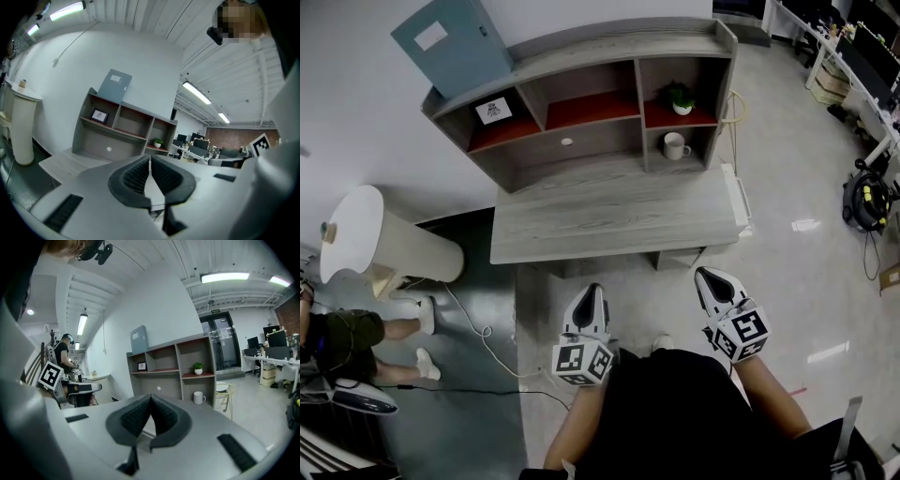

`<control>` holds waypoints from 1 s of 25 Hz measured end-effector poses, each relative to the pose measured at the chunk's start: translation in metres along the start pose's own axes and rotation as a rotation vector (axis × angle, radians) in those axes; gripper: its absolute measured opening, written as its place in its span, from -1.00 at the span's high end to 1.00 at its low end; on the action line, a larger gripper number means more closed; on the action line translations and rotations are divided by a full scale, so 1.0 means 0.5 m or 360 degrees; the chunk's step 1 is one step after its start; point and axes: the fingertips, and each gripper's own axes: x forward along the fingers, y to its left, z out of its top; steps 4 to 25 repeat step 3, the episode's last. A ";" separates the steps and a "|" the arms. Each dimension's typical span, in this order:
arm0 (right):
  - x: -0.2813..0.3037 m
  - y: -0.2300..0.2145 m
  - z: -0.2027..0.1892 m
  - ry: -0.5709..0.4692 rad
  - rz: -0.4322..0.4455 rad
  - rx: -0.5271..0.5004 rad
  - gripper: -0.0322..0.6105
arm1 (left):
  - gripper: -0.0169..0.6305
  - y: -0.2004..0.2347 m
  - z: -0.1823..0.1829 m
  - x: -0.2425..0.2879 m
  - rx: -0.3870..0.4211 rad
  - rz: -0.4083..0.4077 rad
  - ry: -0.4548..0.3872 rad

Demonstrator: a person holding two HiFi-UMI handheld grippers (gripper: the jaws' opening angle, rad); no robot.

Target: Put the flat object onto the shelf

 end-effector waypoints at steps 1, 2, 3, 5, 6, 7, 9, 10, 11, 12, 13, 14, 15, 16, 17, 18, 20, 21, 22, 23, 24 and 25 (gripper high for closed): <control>0.001 0.001 -0.004 0.0006 0.0006 -0.0002 0.90 | 0.89 0.006 0.003 0.000 -0.0005 0.0005 -0.0003; 0.003 0.002 -0.008 0.0013 0.0011 -0.0005 0.90 | 0.89 0.012 0.006 0.001 -0.0006 0.0009 -0.0004; 0.005 0.002 -0.012 0.0020 0.0015 -0.0008 0.90 | 0.89 0.018 0.009 0.002 -0.0006 0.0012 -0.0003; 0.005 0.002 -0.012 0.0020 0.0015 -0.0008 0.90 | 0.89 0.018 0.009 0.002 -0.0006 0.0012 -0.0003; 0.005 0.002 -0.012 0.0020 0.0015 -0.0008 0.90 | 0.89 0.018 0.009 0.002 -0.0006 0.0012 -0.0003; 0.005 0.002 -0.012 0.0020 0.0015 -0.0008 0.90 | 0.89 0.018 0.009 0.002 -0.0006 0.0012 -0.0003; 0.005 0.002 -0.012 0.0020 0.0015 -0.0008 0.90 | 0.89 0.018 0.009 0.002 -0.0006 0.0012 -0.0003; 0.005 0.002 -0.012 0.0020 0.0015 -0.0008 0.90 | 0.89 0.018 0.009 0.002 -0.0006 0.0012 -0.0003; 0.005 0.002 -0.012 0.0020 0.0015 -0.0008 0.90 | 0.89 0.018 0.009 0.002 -0.0006 0.0012 -0.0003; 0.005 0.002 -0.012 0.0020 0.0015 -0.0008 0.90 | 0.89 0.018 0.009 0.002 -0.0006 0.0012 -0.0003; 0.005 0.002 -0.012 0.0020 0.0015 -0.0008 0.90 | 0.89 0.018 0.009 0.002 -0.0006 0.0012 -0.0003; 0.005 0.002 -0.012 0.0020 0.0015 -0.0008 0.90 | 0.89 0.018 0.009 0.002 -0.0006 0.0012 -0.0003; 0.005 0.002 -0.012 0.0020 0.0015 -0.0008 0.90 | 0.89 0.018 0.009 0.002 -0.0006 0.0012 -0.0003; 0.005 0.002 -0.012 0.0020 0.0015 -0.0008 0.90 | 0.89 0.018 0.009 0.002 -0.0006 0.0012 -0.0003; 0.005 0.002 -0.012 0.0020 0.0015 -0.0008 0.90 | 0.89 0.018 0.009 0.002 -0.0006 0.0012 -0.0003; 0.005 0.002 -0.012 0.0020 0.0015 -0.0008 0.90 | 0.89 0.018 0.009 0.002 -0.0006 0.0012 -0.0003; 0.005 0.002 -0.012 0.0020 0.0015 -0.0008 0.90 | 0.89 0.018 0.009 0.002 -0.0006 0.0012 -0.0003; 0.005 0.002 -0.012 0.0020 0.0015 -0.0008 0.90 | 0.89 0.018 0.009 0.002 -0.0006 0.0012 -0.0003; 0.005 0.002 -0.012 0.0020 0.0015 -0.0008 0.90 | 0.89 0.018 0.009 0.002 -0.0006 0.0012 -0.0003; 0.005 0.002 -0.012 0.0020 0.0015 -0.0008 0.90 | 0.89 0.018 0.009 0.002 -0.0006 0.0012 -0.0003; 0.005 0.002 -0.012 0.0020 0.0015 -0.0008 0.90 | 0.89 0.018 0.009 0.002 -0.0006 0.0012 -0.0003; 0.005 0.002 -0.012 0.0020 0.0015 -0.0008 0.90 | 0.89 0.018 0.009 0.002 -0.0006 0.0012 -0.0003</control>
